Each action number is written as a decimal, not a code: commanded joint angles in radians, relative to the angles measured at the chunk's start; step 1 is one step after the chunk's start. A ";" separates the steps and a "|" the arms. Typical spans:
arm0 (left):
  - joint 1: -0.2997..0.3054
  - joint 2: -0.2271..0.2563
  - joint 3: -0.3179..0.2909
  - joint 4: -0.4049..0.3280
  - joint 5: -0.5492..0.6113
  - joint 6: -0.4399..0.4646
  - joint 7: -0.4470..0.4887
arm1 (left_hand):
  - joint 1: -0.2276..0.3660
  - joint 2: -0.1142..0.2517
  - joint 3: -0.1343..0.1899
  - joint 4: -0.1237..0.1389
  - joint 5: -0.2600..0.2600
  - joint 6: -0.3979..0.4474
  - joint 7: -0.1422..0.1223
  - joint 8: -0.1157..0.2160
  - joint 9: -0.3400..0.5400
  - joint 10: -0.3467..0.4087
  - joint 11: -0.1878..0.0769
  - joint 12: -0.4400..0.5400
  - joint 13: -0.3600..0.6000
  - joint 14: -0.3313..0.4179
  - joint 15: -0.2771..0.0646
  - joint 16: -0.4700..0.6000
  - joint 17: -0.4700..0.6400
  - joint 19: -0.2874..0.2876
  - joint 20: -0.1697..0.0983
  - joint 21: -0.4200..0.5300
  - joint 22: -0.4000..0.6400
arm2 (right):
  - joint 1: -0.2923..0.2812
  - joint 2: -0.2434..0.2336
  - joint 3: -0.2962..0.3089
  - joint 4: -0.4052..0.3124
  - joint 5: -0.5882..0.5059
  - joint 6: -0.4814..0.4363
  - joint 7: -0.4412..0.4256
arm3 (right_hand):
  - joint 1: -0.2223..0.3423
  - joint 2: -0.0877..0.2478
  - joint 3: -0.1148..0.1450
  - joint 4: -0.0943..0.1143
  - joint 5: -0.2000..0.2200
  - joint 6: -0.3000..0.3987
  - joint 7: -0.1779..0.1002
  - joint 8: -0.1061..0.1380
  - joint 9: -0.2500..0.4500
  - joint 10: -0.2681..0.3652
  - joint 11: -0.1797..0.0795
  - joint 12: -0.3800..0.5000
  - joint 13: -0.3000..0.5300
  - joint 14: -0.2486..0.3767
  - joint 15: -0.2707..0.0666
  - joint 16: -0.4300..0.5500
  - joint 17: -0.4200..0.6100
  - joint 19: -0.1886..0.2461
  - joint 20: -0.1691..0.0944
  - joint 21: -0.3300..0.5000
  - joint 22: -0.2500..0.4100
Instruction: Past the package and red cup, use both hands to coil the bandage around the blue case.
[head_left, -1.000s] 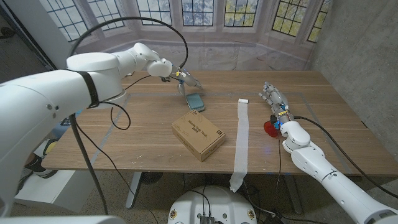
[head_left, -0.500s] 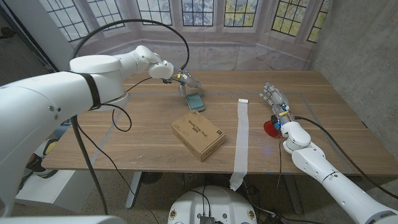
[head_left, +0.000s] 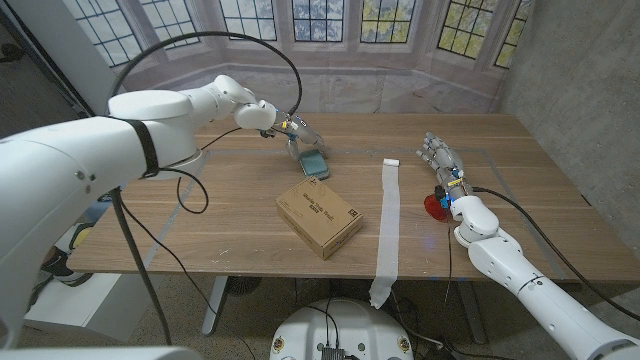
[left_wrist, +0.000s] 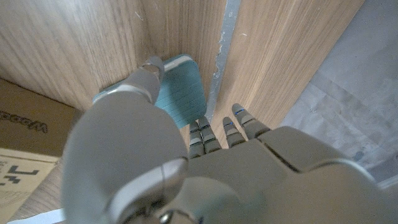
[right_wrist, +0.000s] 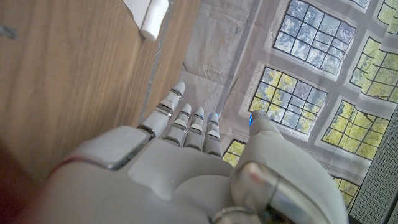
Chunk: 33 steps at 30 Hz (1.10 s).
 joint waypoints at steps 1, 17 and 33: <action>0.002 0.019 0.009 -0.001 0.030 -0.023 0.055 | 0.016 0.000 -0.005 -0.002 -0.001 0.015 -0.002 0.012 0.005 0.012 -0.004 0.012 0.009 0.014 -0.003 0.005 0.004 0.013 -0.003 0.005 0.002 | 0.011 0.003 -0.011 0.001 -0.005 -0.010 0.003 | -0.005 0.005 0.001 -0.009 -0.003 0.001 0.005 0.001 0.002 -0.003 0.007 0.003 0.004 0.006 -0.021 0.009 0.001 0.007 -0.032 0.006 0.005; 0.009 0.012 0.009 0.002 0.051 0.027 0.072 | 0.030 0.013 -0.031 0.002 0.000 0.072 -0.013 0.060 0.023 0.056 -0.017 0.057 0.049 0.062 -0.022 0.013 0.011 0.033 -0.004 0.007 0.003 | 0.012 0.003 -0.009 0.004 -0.003 -0.017 -0.002 | -0.005 0.006 0.002 -0.011 -0.003 0.001 0.006 0.002 0.002 0.000 0.006 0.004 0.004 0.008 -0.022 0.010 0.001 0.010 -0.031 0.007 0.005; 0.034 0.007 -0.001 -0.002 0.041 0.033 0.095 | 0.024 0.015 -0.041 0.007 0.000 0.076 -0.008 0.077 0.033 0.057 -0.012 0.073 0.071 0.077 -0.024 0.015 0.021 0.039 0.000 0.006 0.003 | 0.009 -0.003 -0.006 0.025 0.016 -0.012 0.025 | -0.006 0.008 0.004 -0.012 -0.002 0.002 0.005 0.002 0.002 -0.001 0.006 0.004 0.004 0.008 -0.024 0.010 0.002 0.009 -0.033 0.007 0.005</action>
